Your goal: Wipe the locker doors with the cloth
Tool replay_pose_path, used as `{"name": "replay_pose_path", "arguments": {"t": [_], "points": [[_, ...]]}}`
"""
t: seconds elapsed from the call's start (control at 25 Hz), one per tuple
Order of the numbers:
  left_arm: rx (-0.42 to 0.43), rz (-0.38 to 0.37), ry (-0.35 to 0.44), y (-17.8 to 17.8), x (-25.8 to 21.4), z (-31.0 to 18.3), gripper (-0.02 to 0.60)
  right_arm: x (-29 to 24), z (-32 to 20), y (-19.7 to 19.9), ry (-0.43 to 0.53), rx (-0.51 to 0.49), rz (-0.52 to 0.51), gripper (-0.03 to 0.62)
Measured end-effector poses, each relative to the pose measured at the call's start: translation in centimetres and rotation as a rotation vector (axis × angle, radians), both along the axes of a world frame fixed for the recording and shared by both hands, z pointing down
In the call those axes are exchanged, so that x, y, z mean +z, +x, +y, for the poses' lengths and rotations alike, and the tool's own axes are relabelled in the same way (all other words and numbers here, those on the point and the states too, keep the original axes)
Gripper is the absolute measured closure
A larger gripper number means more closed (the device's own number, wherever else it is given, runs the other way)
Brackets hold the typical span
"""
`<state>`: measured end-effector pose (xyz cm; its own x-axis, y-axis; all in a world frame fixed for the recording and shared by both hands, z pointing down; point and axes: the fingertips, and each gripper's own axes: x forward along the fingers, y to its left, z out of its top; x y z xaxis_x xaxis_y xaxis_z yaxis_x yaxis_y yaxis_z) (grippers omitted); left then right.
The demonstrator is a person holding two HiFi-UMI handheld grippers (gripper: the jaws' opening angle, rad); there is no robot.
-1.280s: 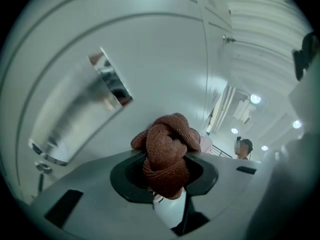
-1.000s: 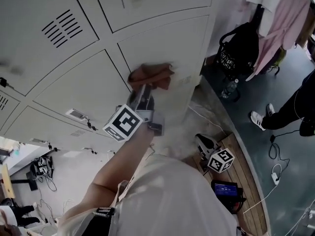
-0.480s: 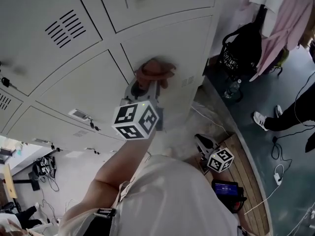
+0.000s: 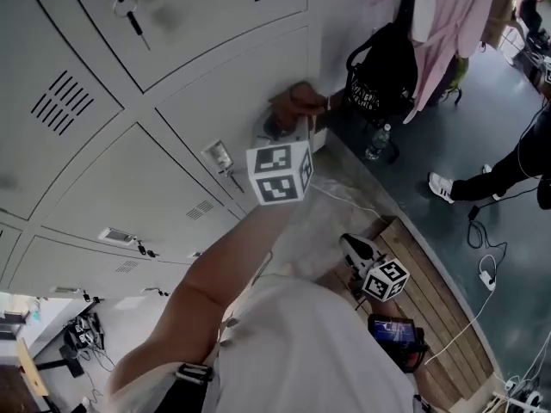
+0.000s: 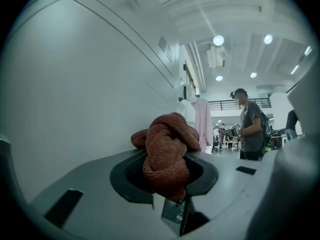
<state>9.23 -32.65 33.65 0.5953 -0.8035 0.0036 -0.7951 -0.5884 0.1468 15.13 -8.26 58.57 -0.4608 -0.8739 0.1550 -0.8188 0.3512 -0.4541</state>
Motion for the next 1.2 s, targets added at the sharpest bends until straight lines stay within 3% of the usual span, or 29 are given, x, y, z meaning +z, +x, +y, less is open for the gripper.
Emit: {"name": "replay_pose_path", "arguments": {"t": [0.16,0.24,0.4,0.6,0.68,0.92,1.04,1.12,1.2], "points": [[0.112,0.017,-0.092,4.4,1.4,-1.4,0.469,0.0,0.6,1.0,-0.002,0.039,-0.011,0.565],[0.145,0.011,-0.102,6.0,1.3,-1.8,0.469,0.0,0.7,0.8,-0.003,0.038,-0.013,0.565],[0.131,0.087,-0.077,5.4,-1.6,-1.6,0.469,-0.2,0.4,0.2,0.003,0.018,-0.017,0.565],[0.047,0.257,-0.077,-0.4,-4.1,0.2,0.469,0.0,-0.3,-0.6,-0.002,-0.030,-0.017,0.565],[0.009,0.290,-0.059,-3.2,-4.7,1.2,0.469,0.0,-0.7,-1.4,-0.002,-0.061,-0.018,0.565],[-0.092,0.344,-0.060,-12.1,-4.3,4.2,0.469,0.0,-2.0,-3.8,0.005,-0.154,-0.014,0.565],[-0.165,0.322,-0.059,-16.6,-3.5,5.7,0.469,0.0,-2.2,-5.0,0.005,-0.194,-0.019,0.565],[-0.213,0.301,-0.029,-18.9,-3.9,6.6,0.469,0.3,-2.2,-5.6,-0.003,-0.217,-0.020,0.565],[-0.261,0.284,0.049,-20.6,-5.7,7.2,0.469,0.6,-2.3,-6.2,-0.009,-0.239,-0.020,0.565]]}}
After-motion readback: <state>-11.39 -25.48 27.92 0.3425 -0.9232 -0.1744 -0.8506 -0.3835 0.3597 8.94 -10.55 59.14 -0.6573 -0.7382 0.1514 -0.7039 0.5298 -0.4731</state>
